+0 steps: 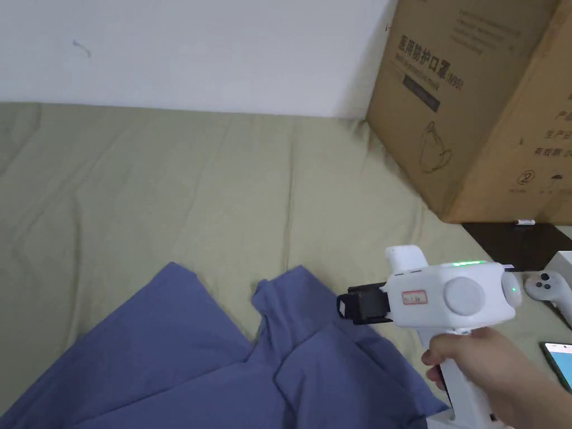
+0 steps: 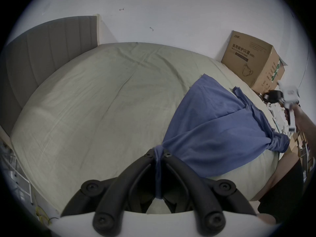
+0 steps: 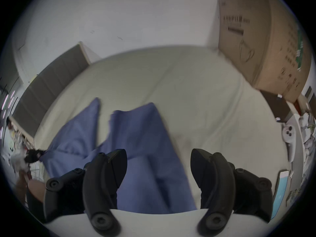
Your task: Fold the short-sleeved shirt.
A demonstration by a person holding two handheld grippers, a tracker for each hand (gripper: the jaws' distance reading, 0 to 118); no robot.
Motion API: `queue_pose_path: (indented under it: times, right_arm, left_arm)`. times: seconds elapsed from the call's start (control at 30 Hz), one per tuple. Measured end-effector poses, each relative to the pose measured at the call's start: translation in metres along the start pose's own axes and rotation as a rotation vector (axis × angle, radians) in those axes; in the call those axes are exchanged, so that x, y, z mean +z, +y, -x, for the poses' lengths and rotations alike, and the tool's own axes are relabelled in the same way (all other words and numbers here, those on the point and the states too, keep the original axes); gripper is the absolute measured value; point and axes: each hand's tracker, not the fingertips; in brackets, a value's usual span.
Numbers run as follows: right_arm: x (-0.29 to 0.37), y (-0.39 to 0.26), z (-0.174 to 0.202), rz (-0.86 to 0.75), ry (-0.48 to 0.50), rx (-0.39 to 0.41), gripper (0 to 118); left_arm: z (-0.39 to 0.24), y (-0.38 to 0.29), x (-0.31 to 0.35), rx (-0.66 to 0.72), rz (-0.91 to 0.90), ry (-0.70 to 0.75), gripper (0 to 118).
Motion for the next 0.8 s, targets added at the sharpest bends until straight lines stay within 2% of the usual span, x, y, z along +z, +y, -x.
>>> queue_pose_path:
  times: [0.13, 0.17, 0.27, 0.3, 0.33, 0.37, 0.4, 0.5, 0.53, 0.6, 0.63, 0.73, 0.8]
  right_arm:
    - [-0.041, 0.003, -0.002, 0.065, -0.059, 0.043, 82]
    - [-0.046, 0.001, 0.0, 0.07, -0.091, 0.047, 82]
    - [-0.053, -0.007, 0.012, 0.072, -0.092, 0.03, 78]
    - [-0.05, -0.011, 0.017, 0.047, -0.116, 0.036, 69]
    - [-0.048, -0.016, 0.022, 0.035, -0.107, 0.046, 52]
    - [-0.047, -0.02, 0.028, 0.037, -0.099, 0.052, 22]
    - [-0.04, -0.025, 0.036, 0.036, -0.106, 0.062, 2]
    - [-0.032, -0.029, 0.04, 0.048, -0.106, 0.084, 1]
    - [-0.025, -0.027, 0.036, 0.003, -0.094, 0.072, 1]
    - [0.009, -0.024, 0.031, -0.138, -0.045, 0.001, 1]
    - [0.028, -0.02, 0.031, -0.191, -0.035, -0.001, 1]
    - [0.103, -0.013, 0.034, -0.293, 0.008, 0.055, 1]
    - [0.171, -0.012, 0.051, -0.369, -0.018, 0.096, 1]
  left_arm:
    - [-0.001, 0.005, -0.001, 0.0, -0.001, 0.008, 4]
    - [-0.002, 0.004, -0.001, 0.005, 0.003, 0.009, 4]
    - [-0.004, 0.007, -0.006, 0.002, 0.01, 0.006, 4]
    - [-0.006, 0.006, -0.005, -0.005, 0.014, 0.007, 4]
    - [-0.006, 0.004, -0.004, -0.009, 0.016, 0.006, 4]
    - [-0.006, 0.004, -0.007, -0.012, 0.019, 0.006, 4]
    - [-0.007, 0.003, -0.006, -0.014, 0.023, 0.007, 4]
    - [-0.007, 0.005, 0.0, -0.026, 0.02, -0.003, 4]
    - [-0.007, 0.008, 0.003, -0.026, 0.015, -0.001, 4]
    - [-0.003, 0.018, 0.018, -0.002, -0.046, 0.003, 4]
    - [-0.002, 0.029, 0.026, 0.009, -0.085, 0.009, 4]
    - [0.0, 0.066, 0.055, 0.041, -0.178, -0.046, 4]
    - [-0.005, 0.097, 0.075, 0.026, -0.247, -0.062, 3]
